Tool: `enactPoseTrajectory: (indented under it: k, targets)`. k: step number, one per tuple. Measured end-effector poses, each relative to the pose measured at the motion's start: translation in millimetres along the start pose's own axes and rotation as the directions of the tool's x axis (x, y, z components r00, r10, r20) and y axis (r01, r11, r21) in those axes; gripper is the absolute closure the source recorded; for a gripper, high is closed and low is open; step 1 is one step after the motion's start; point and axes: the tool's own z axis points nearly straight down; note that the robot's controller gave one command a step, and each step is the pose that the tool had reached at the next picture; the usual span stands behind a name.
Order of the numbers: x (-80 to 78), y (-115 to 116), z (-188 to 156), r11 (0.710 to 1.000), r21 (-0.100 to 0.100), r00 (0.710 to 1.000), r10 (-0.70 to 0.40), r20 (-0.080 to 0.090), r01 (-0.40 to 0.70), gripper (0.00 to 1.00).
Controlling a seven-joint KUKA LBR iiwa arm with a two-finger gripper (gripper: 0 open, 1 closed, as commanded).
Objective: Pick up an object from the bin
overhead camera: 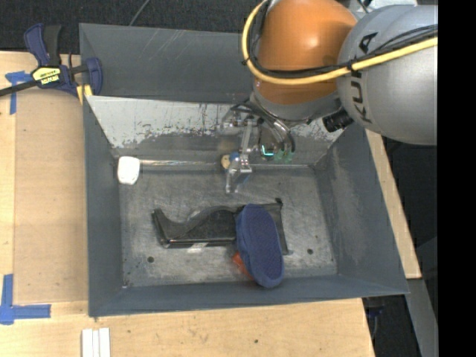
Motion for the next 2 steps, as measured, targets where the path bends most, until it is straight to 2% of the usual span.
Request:
enactPoseTrajectory:
  k: [1, 2]
  targets:
    - [55.5, -43.4, 129.3, 0.999, -0.001, 0.999, -0.033, 0.003, 0.033, 0.00]
    - [54.1, -44.8, 127.3, 0.999, 0.002, 0.999, -0.032, 0.007, 0.032, 1.00]
